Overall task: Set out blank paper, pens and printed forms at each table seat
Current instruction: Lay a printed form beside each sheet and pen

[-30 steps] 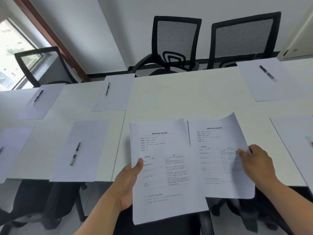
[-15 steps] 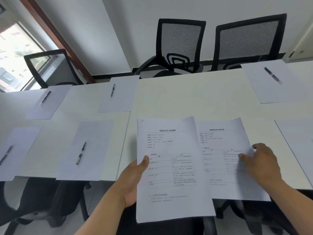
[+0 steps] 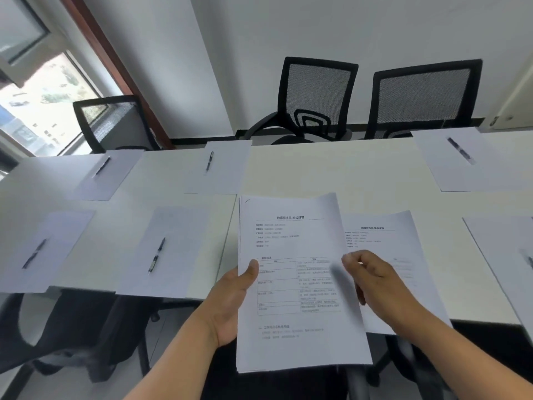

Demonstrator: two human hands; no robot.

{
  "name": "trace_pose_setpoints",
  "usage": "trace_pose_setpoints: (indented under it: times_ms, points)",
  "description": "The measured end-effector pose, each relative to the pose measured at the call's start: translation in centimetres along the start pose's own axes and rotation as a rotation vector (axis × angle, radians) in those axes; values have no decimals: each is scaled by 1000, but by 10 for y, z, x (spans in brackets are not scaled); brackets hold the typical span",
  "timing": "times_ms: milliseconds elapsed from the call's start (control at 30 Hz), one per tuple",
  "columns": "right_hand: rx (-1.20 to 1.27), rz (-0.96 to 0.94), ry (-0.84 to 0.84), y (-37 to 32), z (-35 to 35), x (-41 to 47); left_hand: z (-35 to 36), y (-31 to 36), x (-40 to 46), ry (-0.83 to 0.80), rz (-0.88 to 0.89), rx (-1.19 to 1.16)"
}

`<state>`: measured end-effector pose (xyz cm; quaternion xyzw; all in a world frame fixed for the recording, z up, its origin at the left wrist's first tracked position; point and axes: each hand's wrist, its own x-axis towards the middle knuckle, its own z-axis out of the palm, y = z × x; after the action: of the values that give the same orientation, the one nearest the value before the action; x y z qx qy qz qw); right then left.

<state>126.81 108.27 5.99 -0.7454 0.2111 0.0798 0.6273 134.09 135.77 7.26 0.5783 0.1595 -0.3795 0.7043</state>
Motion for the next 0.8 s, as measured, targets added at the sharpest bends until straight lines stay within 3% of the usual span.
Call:
trace_pose_setpoints:
  times_ms: [133, 500, 800]
  points:
    - [122, 35, 37, -13, 22, -24, -5, 0, -19, -19, 38, 14]
    - [16, -80, 140, -54, 68, -104, -43, 6, -91, -87, 119, 76]
    - [-42, -206, 114, -97, 85, -172, -57, 10, -184, -90, 225, 58]
